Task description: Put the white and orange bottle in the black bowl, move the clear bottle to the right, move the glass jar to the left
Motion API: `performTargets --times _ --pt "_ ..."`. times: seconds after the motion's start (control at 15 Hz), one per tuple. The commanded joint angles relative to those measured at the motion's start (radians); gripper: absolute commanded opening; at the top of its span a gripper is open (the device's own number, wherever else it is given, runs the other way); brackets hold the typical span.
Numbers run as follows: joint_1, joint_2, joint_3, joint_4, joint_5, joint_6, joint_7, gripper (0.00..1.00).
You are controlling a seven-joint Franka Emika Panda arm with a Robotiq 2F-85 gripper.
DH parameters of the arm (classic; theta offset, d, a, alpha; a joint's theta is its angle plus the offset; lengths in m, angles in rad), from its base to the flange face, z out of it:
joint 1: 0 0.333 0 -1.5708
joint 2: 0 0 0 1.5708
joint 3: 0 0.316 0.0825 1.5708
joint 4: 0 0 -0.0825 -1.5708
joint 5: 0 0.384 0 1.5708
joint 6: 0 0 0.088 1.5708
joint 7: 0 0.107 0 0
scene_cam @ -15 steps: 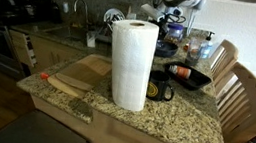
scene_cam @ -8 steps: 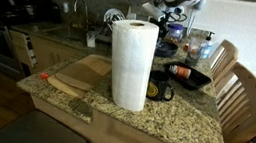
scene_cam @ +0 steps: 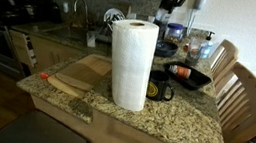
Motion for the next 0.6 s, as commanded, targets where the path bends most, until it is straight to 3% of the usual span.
performTargets --times 0.0,0.2,0.53 --pt "-0.034 -0.068 0.014 0.038 0.060 -0.243 -0.114 0.34" --pt "-0.026 -0.112 0.003 0.017 0.040 -0.346 -0.161 0.34" --pt "0.009 -0.200 0.010 -0.178 -0.005 -0.240 -0.230 0.34"
